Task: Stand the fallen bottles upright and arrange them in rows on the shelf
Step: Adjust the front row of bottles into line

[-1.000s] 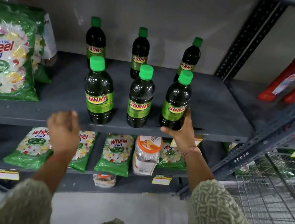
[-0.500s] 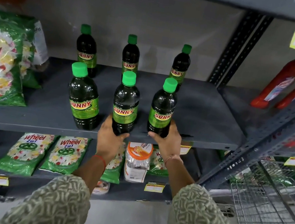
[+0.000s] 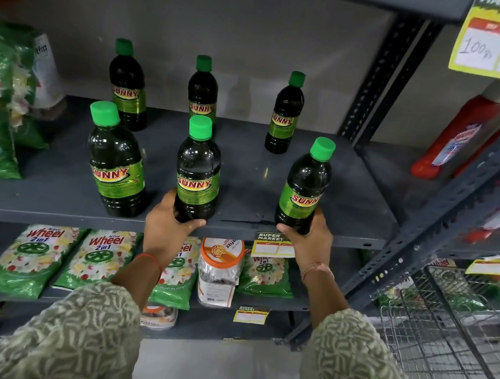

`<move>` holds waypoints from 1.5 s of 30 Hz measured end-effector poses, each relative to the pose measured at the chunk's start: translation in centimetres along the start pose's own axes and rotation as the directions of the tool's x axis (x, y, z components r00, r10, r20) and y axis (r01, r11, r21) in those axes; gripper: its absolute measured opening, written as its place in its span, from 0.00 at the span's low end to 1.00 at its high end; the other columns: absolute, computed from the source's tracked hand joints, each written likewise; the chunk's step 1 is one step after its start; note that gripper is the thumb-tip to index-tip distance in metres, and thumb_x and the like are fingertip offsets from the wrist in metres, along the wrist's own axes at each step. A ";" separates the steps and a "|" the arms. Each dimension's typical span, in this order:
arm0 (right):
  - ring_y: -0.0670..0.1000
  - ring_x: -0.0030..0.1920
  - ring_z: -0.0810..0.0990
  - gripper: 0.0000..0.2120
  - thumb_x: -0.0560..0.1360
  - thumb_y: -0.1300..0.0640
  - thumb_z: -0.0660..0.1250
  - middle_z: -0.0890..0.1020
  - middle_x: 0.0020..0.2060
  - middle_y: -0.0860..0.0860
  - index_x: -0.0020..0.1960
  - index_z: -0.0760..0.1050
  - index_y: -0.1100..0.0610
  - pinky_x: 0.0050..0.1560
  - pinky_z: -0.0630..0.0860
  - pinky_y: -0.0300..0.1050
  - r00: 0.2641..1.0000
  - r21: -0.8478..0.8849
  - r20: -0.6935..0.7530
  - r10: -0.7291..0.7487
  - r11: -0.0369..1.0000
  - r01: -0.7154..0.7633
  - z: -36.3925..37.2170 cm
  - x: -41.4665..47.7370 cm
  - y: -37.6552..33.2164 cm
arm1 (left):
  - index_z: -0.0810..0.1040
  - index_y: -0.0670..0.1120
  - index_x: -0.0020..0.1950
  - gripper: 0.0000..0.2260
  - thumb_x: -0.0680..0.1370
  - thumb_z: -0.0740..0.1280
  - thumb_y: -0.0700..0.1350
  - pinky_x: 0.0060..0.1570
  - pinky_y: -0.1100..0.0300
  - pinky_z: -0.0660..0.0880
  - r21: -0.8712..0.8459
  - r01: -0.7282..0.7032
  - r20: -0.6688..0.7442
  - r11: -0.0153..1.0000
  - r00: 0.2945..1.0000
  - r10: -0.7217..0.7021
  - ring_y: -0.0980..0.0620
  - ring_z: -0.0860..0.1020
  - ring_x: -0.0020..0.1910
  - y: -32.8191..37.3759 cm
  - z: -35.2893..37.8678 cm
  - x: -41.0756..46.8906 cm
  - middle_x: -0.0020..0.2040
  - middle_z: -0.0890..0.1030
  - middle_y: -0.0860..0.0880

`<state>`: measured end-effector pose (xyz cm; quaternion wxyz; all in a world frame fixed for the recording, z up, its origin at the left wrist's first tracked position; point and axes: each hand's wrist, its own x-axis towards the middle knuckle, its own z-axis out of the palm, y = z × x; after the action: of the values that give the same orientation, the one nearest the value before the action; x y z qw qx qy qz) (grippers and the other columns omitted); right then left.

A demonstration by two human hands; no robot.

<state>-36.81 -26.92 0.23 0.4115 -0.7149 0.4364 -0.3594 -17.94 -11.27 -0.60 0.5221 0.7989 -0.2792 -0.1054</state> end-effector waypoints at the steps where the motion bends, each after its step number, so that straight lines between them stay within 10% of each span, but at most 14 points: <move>1: 0.50 0.50 0.76 0.28 0.62 0.61 0.77 0.80 0.51 0.54 0.59 0.70 0.59 0.53 0.72 0.43 1.000 0.003 -0.001 0.000 1.000 0.000 -0.1 0.1 0.1 | 0.71 0.43 0.60 0.28 0.63 0.77 0.41 0.58 0.49 0.76 0.006 -0.003 0.001 1.000 1.000 0.003 0.45 0.79 0.55 0.1 0.0 0.0 0.56 0.81 0.41; 9: 0.52 0.54 0.76 0.31 0.62 0.61 0.77 0.78 0.51 0.52 0.61 0.69 0.59 0.58 0.73 0.46 1.000 0.004 0.013 0.012 1.000 -0.012 -0.2 -0.1 -0.3 | 0.69 0.44 0.62 0.30 0.64 0.77 0.42 0.60 0.47 0.76 0.012 -0.008 0.040 1.000 0.999 0.008 0.43 0.78 0.57 0.2 -0.3 -0.2 0.58 0.80 0.41; 12: 0.53 0.68 0.67 0.47 0.61 0.59 0.78 0.69 0.68 0.56 0.72 0.55 0.58 0.69 0.65 0.48 0.995 0.108 -0.057 0.077 0.992 -0.071 0.1 -1.5 -0.6 | 0.69 0.43 0.64 0.29 0.65 0.75 0.41 0.60 0.54 0.73 -0.031 -0.012 0.044 0.999 0.999 0.014 0.46 0.77 0.59 0.6 -0.7 -0.9 0.59 0.79 0.42; 16: 0.48 0.69 0.56 0.39 0.67 0.46 0.71 0.62 0.71 0.60 0.71 0.58 0.58 0.71 0.58 0.52 0.964 -0.035 -0.257 -0.075 0.997 0.068 2.5 -7.0 -1.4 | 0.72 0.40 0.62 0.26 0.67 0.73 0.47 0.51 0.57 0.73 0.007 -0.048 -0.193 0.999 0.980 0.049 0.43 0.77 0.52 -0.2 -3.2 -3.9 0.53 0.80 0.39; 20: 0.50 0.67 0.64 0.38 0.66 0.52 0.74 0.64 0.69 0.57 0.70 0.60 0.55 0.68 0.66 0.52 0.991 -0.009 0.053 -0.121 0.993 0.122 6.9 -8.1 -4.0 | 0.64 0.33 0.66 0.42 0.61 0.71 0.57 0.57 0.55 0.69 0.001 -0.032 -0.412 0.999 0.911 0.030 0.37 0.71 0.60 -1.6 -6.6 -4.2 0.61 0.70 0.31; 25: 0.54 0.70 0.65 0.50 0.58 0.59 0.79 0.65 0.71 0.57 0.72 0.54 0.58 0.71 0.63 0.52 0.951 0.080 0.308 0.019 0.996 -0.046 10.8 -3.2 -6.3 | 0.59 0.44 0.72 0.44 0.61 0.78 0.46 0.70 0.46 0.64 -0.046 0.093 -0.141 0.995 0.985 -0.099 0.43 0.67 0.70 -2.7 -9.1 0.2 0.69 0.70 0.43; 32: 0.59 0.59 0.73 0.31 0.62 0.59 0.76 0.75 0.58 0.60 0.61 0.67 0.60 0.57 0.68 0.45 0.963 -0.069 0.268 0.035 0.997 -0.016 13.1 -2.7 -6.3 | 0.75 0.44 0.58 0.28 0.61 0.78 0.45 0.66 0.40 0.68 0.005 0.069 -0.155 0.998 0.986 -0.067 0.41 0.78 0.57 -4.0 -9.5 1.4 0.55 0.82 0.41; 45: 0.60 0.59 0.73 0.29 0.64 0.57 0.75 0.76 0.56 0.62 0.60 0.67 0.63 0.57 0.70 0.49 0.964 -0.138 0.264 0.012 0.990 0.026 14.3 -3.7 -6.9 | 0.74 0.46 0.58 0.28 0.61 0.78 0.48 0.61 0.45 0.74 0.053 0.100 -0.182 0.994 0.979 -0.089 0.41 0.79 0.56 -5.7 -13.8 2.5 0.54 0.83 0.42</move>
<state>-23.40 -17.65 0.09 0.4134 -0.7851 0.3993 -0.2306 -7.65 -0.27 0.52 0.5145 0.8333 -0.1962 -0.0490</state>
